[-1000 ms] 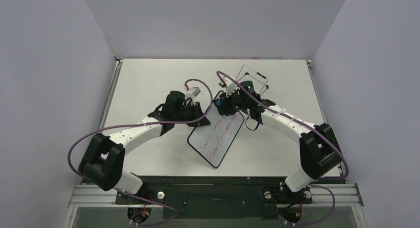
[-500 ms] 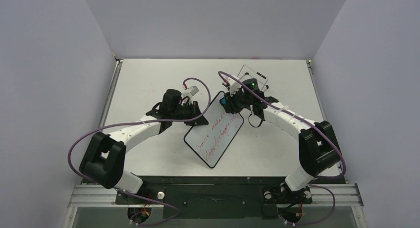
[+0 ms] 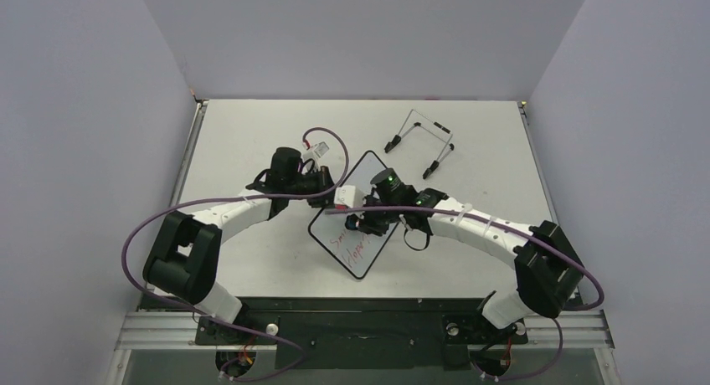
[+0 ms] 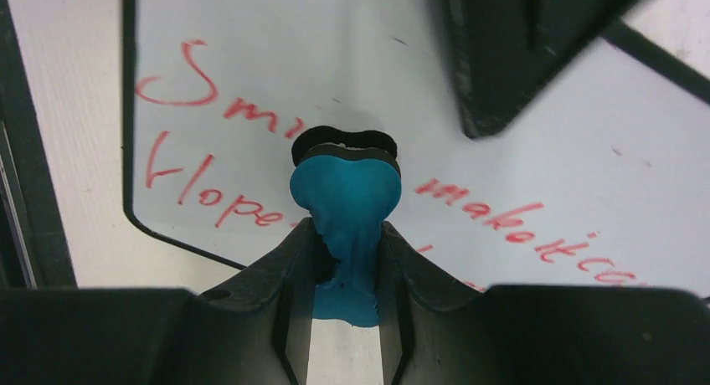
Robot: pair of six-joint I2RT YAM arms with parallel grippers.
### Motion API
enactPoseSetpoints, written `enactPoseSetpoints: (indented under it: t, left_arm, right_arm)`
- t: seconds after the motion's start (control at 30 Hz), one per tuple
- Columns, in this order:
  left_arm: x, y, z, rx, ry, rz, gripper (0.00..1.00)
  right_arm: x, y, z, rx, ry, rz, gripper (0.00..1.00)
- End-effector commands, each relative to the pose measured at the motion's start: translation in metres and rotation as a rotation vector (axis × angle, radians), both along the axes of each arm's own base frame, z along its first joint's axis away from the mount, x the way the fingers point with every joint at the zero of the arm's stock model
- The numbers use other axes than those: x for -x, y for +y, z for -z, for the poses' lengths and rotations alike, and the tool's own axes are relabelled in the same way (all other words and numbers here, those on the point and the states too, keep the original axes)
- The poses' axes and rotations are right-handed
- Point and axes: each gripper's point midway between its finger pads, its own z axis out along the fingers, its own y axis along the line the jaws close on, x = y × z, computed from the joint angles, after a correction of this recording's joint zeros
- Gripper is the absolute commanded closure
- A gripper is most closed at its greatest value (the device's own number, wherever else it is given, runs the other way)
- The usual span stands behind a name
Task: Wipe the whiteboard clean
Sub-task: Erase the whiteboard at the center of the board.
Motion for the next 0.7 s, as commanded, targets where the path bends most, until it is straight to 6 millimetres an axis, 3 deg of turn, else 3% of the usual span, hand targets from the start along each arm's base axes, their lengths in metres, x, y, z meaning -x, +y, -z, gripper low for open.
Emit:
enactPoseSetpoints:
  t: [0.0, 0.1, 0.2, 0.5, 0.6, 0.67]
  left_arm:
    - [-0.018, -0.013, -0.036, 0.088, -0.086, 0.022, 1.0]
    - [-0.018, -0.013, -0.034, 0.089, -0.079, 0.025, 1.0]
    - [-0.016, -0.013, -0.032, 0.089, -0.073, 0.027, 1.0]
    - [-0.012, -0.014, -0.031, 0.097, -0.072, 0.052, 1.0]
    - [-0.011, -0.014, -0.03, 0.096, -0.071, 0.058, 1.0]
    - [-0.011, -0.014, -0.029, 0.094, -0.07, 0.058, 1.0]
  right_arm:
    - [0.015, 0.02, -0.016, 0.048, -0.166, -0.097, 1.0]
    - [0.025, 0.043, -0.024, 0.04, -0.204, -0.095, 1.0]
    - [0.034, 0.053, -0.022, 0.053, -0.215, -0.115, 1.0]
    - [0.031, 0.019, 0.02, 0.223, -0.23, -0.126, 1.0]
    - [0.019, 0.017, 0.015, 0.217, -0.247, -0.077, 1.0]
    - [0.011, 0.026, 0.001, 0.164, -0.28, -0.037, 1.0]
